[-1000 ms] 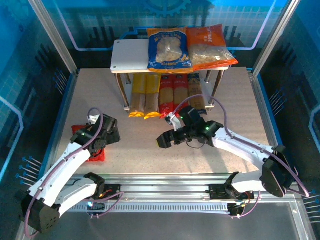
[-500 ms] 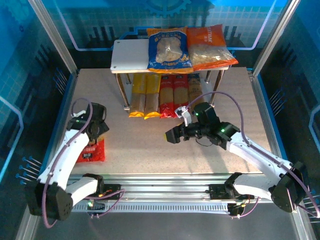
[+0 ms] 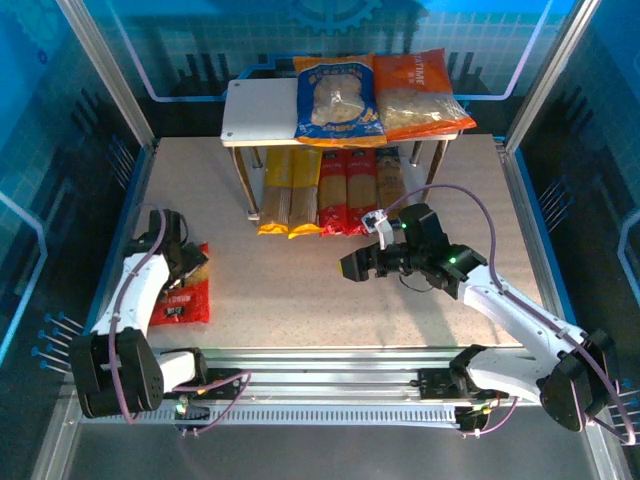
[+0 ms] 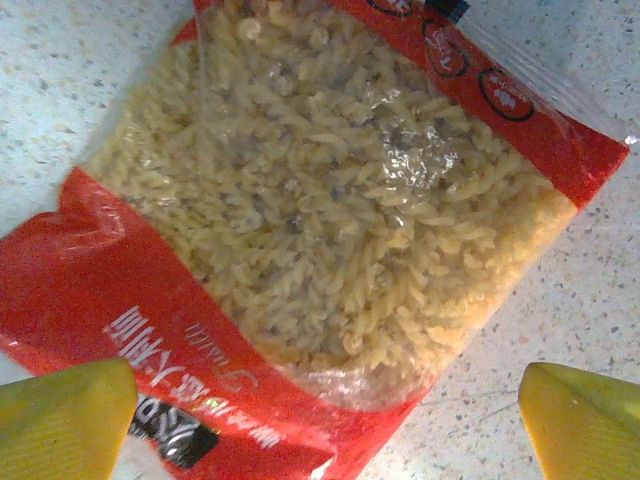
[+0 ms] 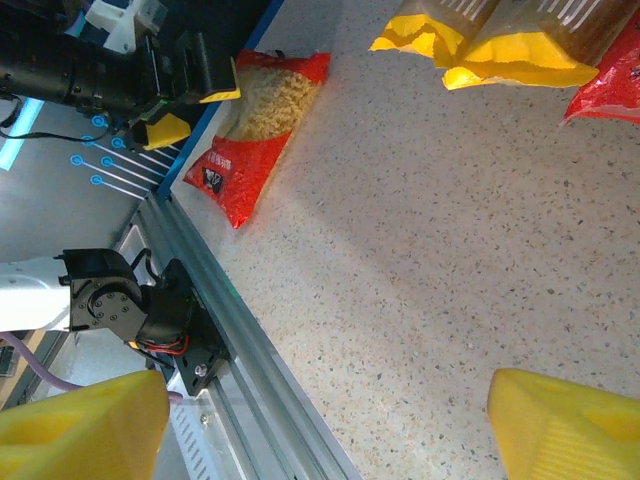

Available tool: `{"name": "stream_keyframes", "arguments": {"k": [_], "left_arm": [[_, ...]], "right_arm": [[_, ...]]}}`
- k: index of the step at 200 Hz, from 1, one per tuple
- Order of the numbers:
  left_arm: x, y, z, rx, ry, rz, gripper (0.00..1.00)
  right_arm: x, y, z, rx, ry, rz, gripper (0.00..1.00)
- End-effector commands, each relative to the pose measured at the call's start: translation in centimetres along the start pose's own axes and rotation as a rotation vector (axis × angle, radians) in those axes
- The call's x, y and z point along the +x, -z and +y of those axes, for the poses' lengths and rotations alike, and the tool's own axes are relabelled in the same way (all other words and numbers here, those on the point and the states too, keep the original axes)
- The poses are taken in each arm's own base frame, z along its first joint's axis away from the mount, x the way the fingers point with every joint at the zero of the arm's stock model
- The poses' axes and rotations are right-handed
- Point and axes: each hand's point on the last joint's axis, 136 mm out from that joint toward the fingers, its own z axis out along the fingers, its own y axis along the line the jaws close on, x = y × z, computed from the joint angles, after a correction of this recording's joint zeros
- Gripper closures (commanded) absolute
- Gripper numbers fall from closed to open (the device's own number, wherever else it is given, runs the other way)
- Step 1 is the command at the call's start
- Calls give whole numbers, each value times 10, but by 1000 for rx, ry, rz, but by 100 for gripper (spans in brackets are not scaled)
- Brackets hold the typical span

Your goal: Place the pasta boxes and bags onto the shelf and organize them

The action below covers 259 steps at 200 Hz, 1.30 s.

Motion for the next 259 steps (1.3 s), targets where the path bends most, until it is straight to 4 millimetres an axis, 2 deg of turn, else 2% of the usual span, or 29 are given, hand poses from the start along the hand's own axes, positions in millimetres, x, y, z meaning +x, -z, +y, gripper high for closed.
{"name": "stream_keyframes", "arguments": {"k": [1,46,70,105,129,145,215,259], "left_arm": [[-2,-13,-10,73,80,-11,1],[10,-40,-19,112,135,27,1],[25,-56,-32,170,137,90,1],[52,-74,-51,180,42,168,1],[52,-68,-56,132,-40,161,1],[58,-63,-66,202,-32,182,1],[97,-67,-105,278,-89,260,1],[117,-62,-128,306,-145,292,1]], "right_arm": [[0,0,-3,5,-15,12,16],[-1,0,-8,35,-23,17,16],[-1,-1,-12,48,-29,22,16],[0,-2,-16,57,-40,30,16],[1,-3,-17,61,-46,33,16],[1,-3,-18,67,-49,32,16],[0,0,-18,72,-56,25,16],[0,7,-18,87,-52,9,16]]}}
